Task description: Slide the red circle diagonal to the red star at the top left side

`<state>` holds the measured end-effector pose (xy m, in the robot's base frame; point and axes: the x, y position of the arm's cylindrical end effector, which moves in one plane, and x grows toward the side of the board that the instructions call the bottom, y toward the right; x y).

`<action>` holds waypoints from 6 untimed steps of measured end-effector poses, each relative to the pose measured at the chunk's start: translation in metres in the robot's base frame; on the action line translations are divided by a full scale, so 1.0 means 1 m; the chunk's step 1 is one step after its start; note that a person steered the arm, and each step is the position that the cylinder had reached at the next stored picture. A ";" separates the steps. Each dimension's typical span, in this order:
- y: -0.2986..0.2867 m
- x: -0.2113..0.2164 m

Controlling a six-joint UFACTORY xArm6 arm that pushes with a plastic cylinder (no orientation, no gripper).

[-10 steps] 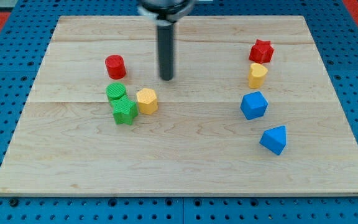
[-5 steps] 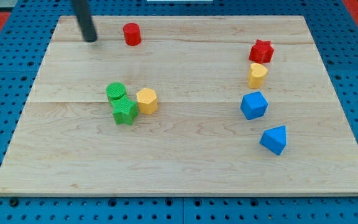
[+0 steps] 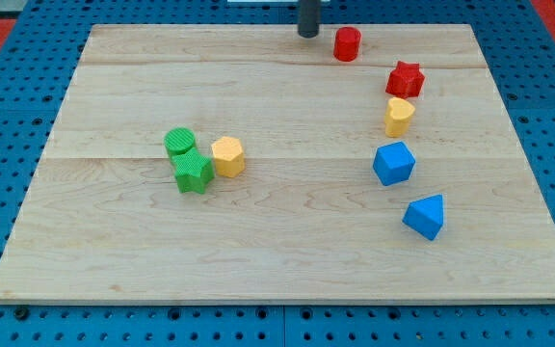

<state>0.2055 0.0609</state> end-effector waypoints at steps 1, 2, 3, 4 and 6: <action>0.052 0.008; 0.110 0.012; 0.142 0.009; 0.147 0.028; 0.102 0.095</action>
